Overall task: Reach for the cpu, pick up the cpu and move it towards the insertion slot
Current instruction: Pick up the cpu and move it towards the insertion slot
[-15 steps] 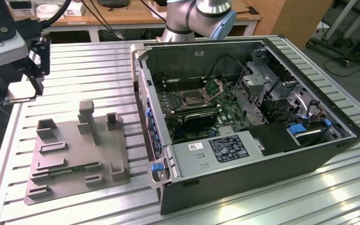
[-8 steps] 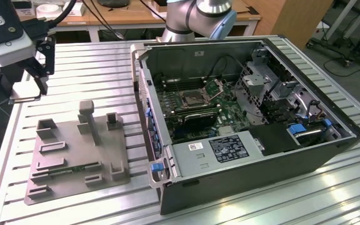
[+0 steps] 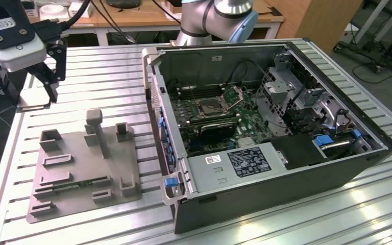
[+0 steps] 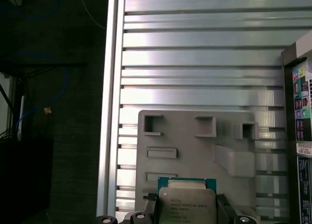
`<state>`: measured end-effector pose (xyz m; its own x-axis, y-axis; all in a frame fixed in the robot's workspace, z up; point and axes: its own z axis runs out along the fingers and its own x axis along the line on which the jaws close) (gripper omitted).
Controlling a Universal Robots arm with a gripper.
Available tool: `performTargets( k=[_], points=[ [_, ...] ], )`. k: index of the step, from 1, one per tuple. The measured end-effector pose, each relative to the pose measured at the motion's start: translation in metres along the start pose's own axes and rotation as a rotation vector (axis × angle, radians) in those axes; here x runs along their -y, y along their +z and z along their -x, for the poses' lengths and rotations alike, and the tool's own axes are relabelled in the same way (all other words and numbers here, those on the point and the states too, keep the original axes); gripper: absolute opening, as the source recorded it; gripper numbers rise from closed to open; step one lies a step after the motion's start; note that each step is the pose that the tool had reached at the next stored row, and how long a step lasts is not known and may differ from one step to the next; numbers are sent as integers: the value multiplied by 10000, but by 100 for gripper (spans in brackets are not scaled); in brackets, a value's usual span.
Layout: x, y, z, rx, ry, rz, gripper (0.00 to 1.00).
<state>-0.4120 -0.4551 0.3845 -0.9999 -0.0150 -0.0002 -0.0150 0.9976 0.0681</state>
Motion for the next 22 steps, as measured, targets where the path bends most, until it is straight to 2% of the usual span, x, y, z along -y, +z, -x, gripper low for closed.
performTargets(
  k=[9, 18, 22],
  points=[
    [1, 0, 51, 0, -12, 0, 55],
    [1, -1, 55, 0, -14, 0, 55],
    [-2, -35, 55, -2, -14, -1, 55]
  ],
)
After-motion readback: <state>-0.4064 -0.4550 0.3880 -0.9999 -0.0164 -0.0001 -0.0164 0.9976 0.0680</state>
